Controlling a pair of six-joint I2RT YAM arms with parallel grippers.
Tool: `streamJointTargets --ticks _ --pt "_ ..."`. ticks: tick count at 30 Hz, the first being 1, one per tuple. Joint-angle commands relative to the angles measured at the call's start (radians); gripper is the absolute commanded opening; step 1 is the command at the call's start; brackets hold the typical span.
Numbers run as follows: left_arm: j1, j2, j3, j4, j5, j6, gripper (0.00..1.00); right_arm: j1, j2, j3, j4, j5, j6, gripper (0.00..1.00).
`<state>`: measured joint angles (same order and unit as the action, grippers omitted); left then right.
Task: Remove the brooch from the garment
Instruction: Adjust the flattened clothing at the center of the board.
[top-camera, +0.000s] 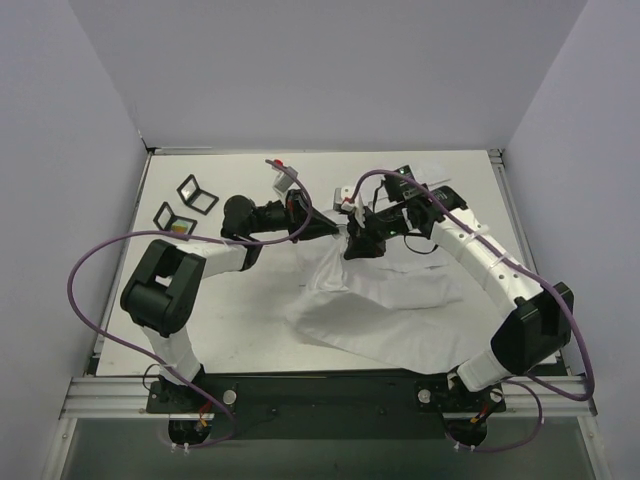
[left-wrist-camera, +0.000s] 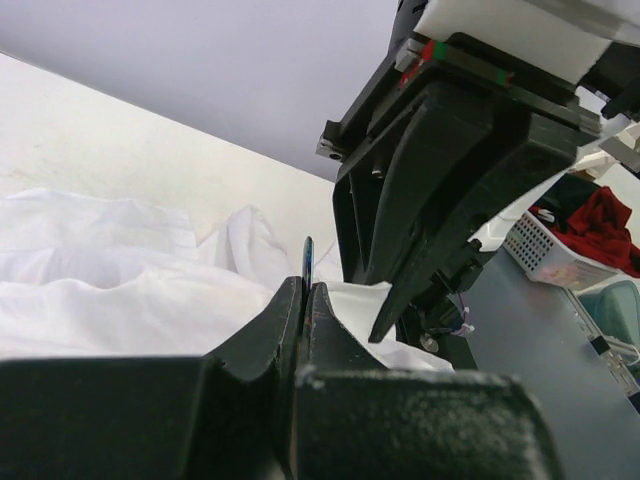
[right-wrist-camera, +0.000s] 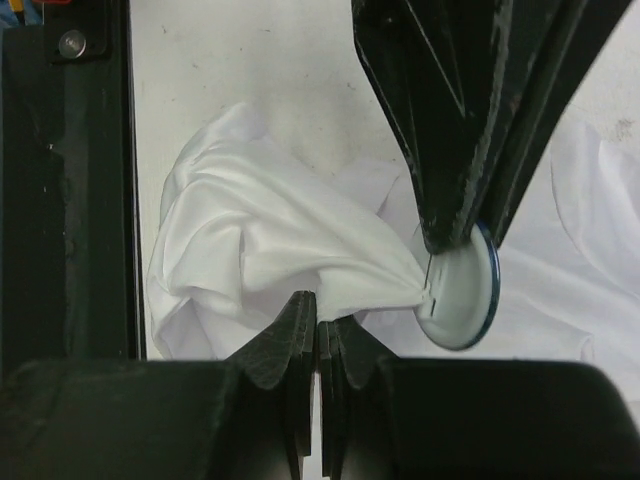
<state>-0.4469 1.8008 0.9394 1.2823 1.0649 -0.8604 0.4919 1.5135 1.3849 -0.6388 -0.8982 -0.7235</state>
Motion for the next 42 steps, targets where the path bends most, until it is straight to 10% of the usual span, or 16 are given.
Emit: streamJointTargets --ticks 1,12,20,42 --pt "0.013 -0.037 0.007 0.046 -0.062 0.024 0.0 0.077 0.042 0.071 -0.071 -0.03 0.03 0.0" --pt "0.01 0.025 0.022 0.202 -0.016 -0.133 0.0 0.178 0.207 0.242 -0.073 0.041 0.107 0.03" --pt "0.013 0.057 0.042 0.328 -0.002 -0.25 0.0 0.177 0.163 0.302 -0.249 0.094 0.019 0.43" --pt "0.013 0.086 0.059 0.388 -0.013 -0.333 0.0 0.24 0.054 0.339 -0.572 0.042 -0.143 0.52"
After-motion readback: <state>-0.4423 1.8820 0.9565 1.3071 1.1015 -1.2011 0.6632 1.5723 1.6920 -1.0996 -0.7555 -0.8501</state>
